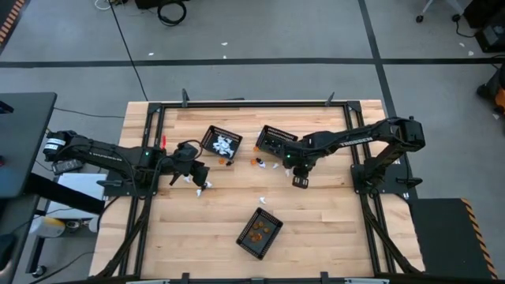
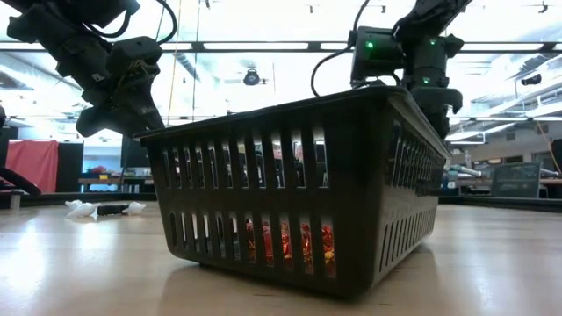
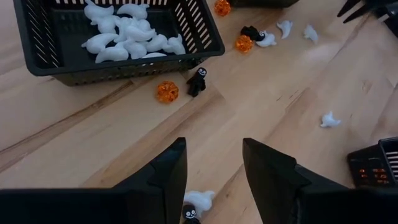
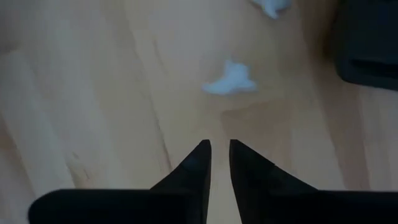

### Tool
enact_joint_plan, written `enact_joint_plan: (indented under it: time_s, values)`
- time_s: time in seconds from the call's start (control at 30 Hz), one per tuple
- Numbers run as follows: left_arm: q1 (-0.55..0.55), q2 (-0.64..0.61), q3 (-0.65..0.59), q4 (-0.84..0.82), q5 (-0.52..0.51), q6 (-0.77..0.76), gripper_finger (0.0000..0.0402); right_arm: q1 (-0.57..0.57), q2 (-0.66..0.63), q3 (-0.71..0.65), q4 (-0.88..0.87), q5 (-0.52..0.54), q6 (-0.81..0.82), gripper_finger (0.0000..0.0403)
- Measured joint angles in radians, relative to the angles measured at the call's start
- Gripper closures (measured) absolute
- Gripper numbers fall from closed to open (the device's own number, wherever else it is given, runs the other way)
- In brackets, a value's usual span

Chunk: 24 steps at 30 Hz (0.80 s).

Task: Sort Halloween decoration
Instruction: Put the white ghost toy into the top left black basket

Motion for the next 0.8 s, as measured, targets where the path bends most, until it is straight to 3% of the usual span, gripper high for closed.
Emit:
enact_joint_plan:
  time_s: [0.17,0.43,0.63,0.8]
  values:
    - [0.0,0.0,0.0,0.0,0.003,0.0,0.0237,-0.01,0.0,-0.001,0.037,-0.014,0.091,0.032]
    - [0.0,0.0,0.0,0.0,0.003,0.0,0.0237,0.0,0.0,-0.071,0.233,0.063,0.29,0.0249]
    - [0.0,0.0,0.0,0.0,0.003,0.003,0.0237,0.0,0.006,-0.125,0.346,0.068,0.31,0.0214]
    - [0.0,0.0,0.0,0.0,0.003,0.004,0.0237,0.012,0.063,-0.13,0.4,0.114,0.302,0.021]
